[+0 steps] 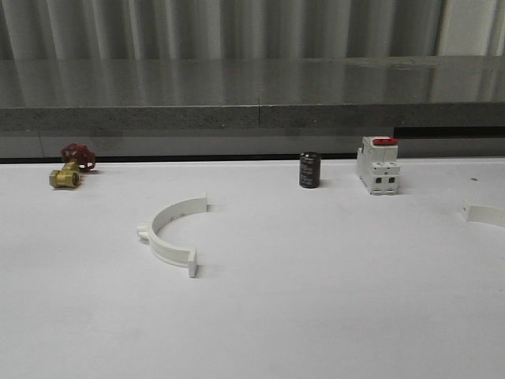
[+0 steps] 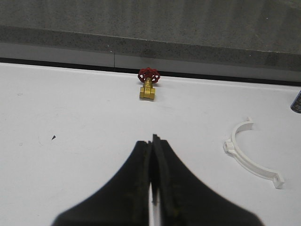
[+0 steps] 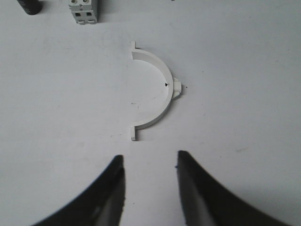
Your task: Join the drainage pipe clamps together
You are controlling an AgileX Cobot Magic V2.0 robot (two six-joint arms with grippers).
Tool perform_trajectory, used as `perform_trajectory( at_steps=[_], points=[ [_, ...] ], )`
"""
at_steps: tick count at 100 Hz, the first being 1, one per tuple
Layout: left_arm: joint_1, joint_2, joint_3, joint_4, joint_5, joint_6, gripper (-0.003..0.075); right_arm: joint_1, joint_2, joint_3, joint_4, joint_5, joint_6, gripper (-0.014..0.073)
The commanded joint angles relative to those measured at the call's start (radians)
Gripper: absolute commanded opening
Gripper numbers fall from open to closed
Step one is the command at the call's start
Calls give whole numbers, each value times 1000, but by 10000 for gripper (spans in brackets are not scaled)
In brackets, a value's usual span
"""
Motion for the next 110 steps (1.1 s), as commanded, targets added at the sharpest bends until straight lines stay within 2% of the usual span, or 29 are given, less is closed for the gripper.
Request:
perform_trajectory(
  at_steps=[1, 33, 64, 110],
  points=[
    [1, 7, -26, 1, -77, 0, -21, -5, 72, -73, -3, -43, -4, 497],
    [1, 7, -26, 1, -77, 0, -21, -20, 360, -229, 2, 49, -3, 507],
    [1, 7, -26, 1, -77, 0, -21, -114, 628, -330, 65, 69, -3, 507],
    [1, 7, -26, 1, -77, 0, -21, -114, 961, -512, 65, 84, -4, 507]
  ],
)
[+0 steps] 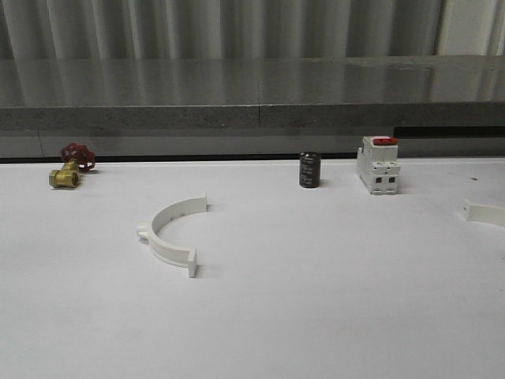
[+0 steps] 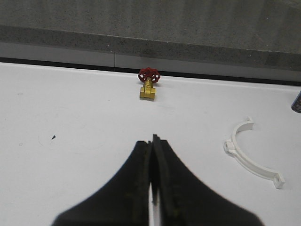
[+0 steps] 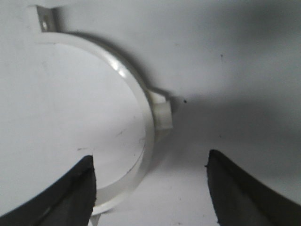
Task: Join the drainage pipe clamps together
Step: 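Grasp the second clamp half with the right gripper and lift it, then carry the held clamp half over to the placed half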
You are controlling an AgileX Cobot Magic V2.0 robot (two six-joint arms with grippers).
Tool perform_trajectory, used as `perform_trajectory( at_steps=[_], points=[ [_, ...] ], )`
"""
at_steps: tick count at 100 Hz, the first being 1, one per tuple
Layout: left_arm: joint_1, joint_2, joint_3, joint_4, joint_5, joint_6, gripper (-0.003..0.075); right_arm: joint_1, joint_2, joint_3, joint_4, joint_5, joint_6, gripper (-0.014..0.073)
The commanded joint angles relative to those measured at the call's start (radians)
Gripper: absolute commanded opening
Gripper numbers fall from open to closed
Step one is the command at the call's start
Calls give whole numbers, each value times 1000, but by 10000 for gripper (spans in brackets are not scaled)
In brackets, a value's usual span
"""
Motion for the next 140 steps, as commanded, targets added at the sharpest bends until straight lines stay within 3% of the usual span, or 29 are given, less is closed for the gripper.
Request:
perform_trajectory(
  at_steps=[1, 48, 55, 71, 80, 109, 140],
  points=[
    [1, 7, -26, 1, -77, 0, -21, -7, -2, -55, 7, -6, -4, 507],
    [1, 7, -26, 1, -77, 0, -21, -7, 103, -106, 6, -15, -4, 490],
    [1, 7, -26, 1, -77, 0, -21, -7, 106, -106, 6, -16, -4, 419],
    [1, 7, -26, 1, -77, 0, -21, -7, 106, -106, 6, -20, -4, 130],
    [1, 7, -26, 1, -77, 0, -21, -7, 106, -109, 6, -28, -4, 57],
    [1, 7, -26, 1, -77, 0, -21, 5, 76, -114, 12, 10, -2, 50],
    [1, 7, -26, 1, -77, 0, -21, 161, -14, -115, -14, 59, 160, 36]
  ],
)
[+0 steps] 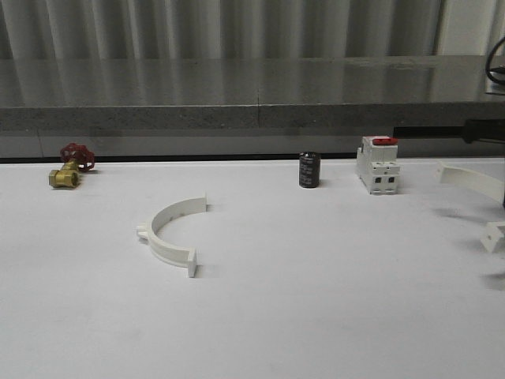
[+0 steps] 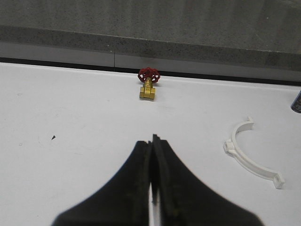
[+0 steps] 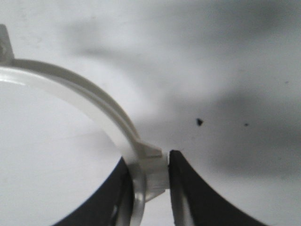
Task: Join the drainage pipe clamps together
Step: 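Carry the held clamp half over to the placed half, then lower the held half onto the other, joining the ends into a ring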
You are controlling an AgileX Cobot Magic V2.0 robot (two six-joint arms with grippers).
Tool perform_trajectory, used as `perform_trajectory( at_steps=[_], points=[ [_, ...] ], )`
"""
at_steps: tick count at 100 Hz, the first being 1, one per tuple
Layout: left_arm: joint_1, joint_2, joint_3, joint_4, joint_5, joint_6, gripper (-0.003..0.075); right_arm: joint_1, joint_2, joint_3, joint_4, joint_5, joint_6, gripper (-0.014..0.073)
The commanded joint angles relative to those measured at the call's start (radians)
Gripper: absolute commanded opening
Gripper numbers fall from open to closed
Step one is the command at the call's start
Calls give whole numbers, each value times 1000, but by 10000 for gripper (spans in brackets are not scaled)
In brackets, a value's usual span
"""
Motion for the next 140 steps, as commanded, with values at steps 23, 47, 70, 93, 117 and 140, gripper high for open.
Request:
perform_trajectory(
  at_steps=[23, 47, 70, 93, 117, 140],
  points=[
    [1, 7, -26, 1, -77, 0, -21, 204, -59, -43, -17, 71, 214, 36],
    [1, 7, -26, 1, -77, 0, -21, 368, -46, -165, -89, 154, 372, 36],
    [1, 7, -26, 1, -77, 0, -21, 465, 39, -335, -187, 233, 505, 36],
    [1, 7, -26, 1, -77, 0, -21, 564, 183, -515, -194, 282, 535, 36],
    [1, 7, -26, 1, -77, 0, -21, 620, 297, -636, -170, 305, 563, 36],
    [1, 7, -26, 1, -77, 0, -21, 636, 366, -696, -127, 313, 568, 36]
  ],
)
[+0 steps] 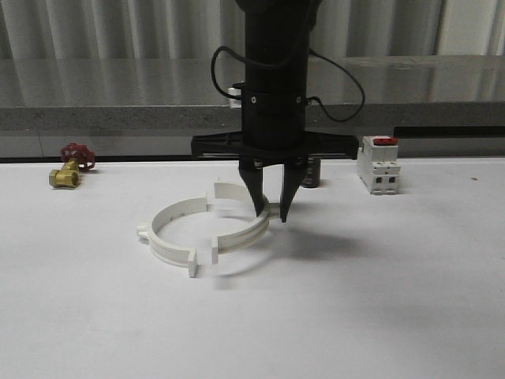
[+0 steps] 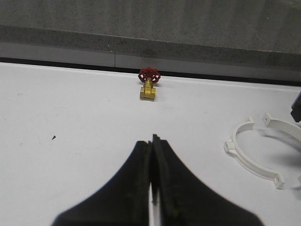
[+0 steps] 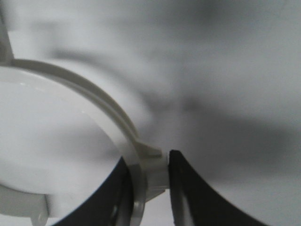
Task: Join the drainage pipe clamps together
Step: 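Lower the held half onto the other, joining the ends into a ring, then open the right gripper and raise it away from the ring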
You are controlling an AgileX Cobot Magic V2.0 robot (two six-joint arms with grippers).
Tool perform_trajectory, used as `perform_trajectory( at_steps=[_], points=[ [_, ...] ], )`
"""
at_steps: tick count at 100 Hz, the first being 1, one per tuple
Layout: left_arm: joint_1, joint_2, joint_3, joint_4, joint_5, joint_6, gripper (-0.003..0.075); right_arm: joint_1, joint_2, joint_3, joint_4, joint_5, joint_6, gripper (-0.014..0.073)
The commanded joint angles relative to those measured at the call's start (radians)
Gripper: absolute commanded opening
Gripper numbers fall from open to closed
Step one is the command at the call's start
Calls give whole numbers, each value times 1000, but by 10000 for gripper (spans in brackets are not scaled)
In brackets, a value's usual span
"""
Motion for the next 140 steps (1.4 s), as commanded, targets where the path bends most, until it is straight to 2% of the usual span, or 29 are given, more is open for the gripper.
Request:
perform_trajectory(
  at_steps=[1, 76, 88, 100, 109, 123, 140],
  points=[
    [1, 7, -26, 1, -77, 0, -21, 6, -47, -48, 4, 7, 4, 36],
    [1, 7, -26, 1, -77, 0, -21, 7, 9, -75, 16, -73, 73, 43],
    [1, 7, -26, 1, -77, 0, -21, 7, 9, -75, 15, -73, 73, 139],
    [1, 7, -26, 1, -77, 0, -21, 7, 9, -75, 14, -73, 73, 327],
    [1, 7, -26, 1, -77, 0, -21, 7, 9, -75, 9, -73, 73, 426],
    [1, 7, -26, 1, -77, 0, -21, 7, -13, -75, 6, -66, 55, 437],
    [1, 7, -26, 1, -77, 0, -21, 7, -74, -73, 7, -46, -169, 437]
  ],
)
